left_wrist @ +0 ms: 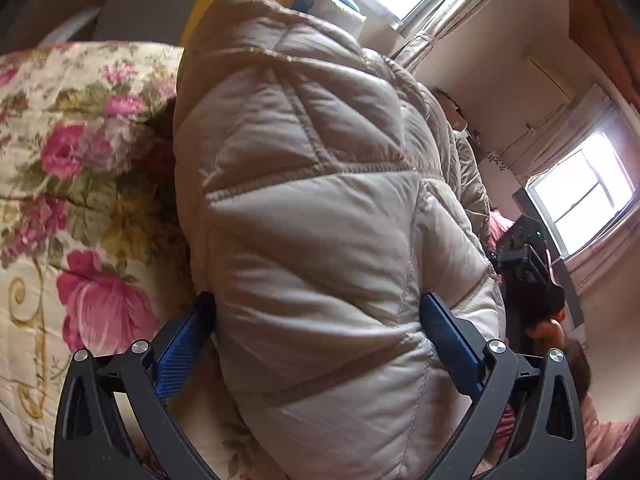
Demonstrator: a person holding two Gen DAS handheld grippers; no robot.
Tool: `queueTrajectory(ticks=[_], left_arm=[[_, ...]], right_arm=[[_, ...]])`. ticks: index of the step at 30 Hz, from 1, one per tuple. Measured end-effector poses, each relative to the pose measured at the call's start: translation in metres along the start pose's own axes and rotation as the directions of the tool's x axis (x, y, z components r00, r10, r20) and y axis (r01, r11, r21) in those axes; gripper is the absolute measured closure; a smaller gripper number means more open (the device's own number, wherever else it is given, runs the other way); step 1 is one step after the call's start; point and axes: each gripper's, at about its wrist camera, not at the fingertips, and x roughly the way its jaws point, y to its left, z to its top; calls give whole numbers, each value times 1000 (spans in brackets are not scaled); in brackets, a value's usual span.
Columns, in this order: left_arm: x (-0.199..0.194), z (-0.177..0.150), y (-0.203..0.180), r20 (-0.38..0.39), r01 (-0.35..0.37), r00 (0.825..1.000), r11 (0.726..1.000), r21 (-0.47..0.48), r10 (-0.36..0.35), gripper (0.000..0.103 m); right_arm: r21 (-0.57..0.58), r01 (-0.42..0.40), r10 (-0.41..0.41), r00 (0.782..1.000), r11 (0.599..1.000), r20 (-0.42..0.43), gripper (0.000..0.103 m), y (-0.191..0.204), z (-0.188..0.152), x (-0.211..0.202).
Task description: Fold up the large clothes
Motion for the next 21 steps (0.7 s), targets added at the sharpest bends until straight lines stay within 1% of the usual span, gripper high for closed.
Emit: queueTrajectory(ticks=[3,5,9,12,13,14,17,20,21], left_arm=[[1,-1,3,-19,20,1000,999,-35,-21,4],[4,-2,-1,-24,21,999,999,-36,-22,4],[10,-6,-10,-9,-3,1000,1000,-10,3,3],[9,-7,-9,-8,6,1000,999,-34,-7,3],[8,-6,-10,-5,0,1000,999,-34,0,5],[6,-7,-13,0,-9,1000,1000,-26,9,9],[-1,-8,-24,32,-47,998,998,30,46,18],[-7,-8,-31,60,-65,996,996,62,61,27],[-10,-9,-33,71,-71,995,995,75,65,28]], right_arm=[[8,-45,45,996,999,-73,2,-4,8,5],[6,-65,65,994,998,-87,2,-5,12,7],[-35,-81,80,996,996,-38,2,1,8,11],[-70,-73,74,997,995,17,2,9,0,14],[-79,-72,75,997,994,32,2,12,-3,13],[-91,-78,82,996,993,45,2,15,-6,12],[-123,-82,93,992,989,80,2,26,-15,12],[-144,-85,101,989,986,108,4,34,-22,12],[-152,-85,104,988,985,116,4,39,-29,9]])
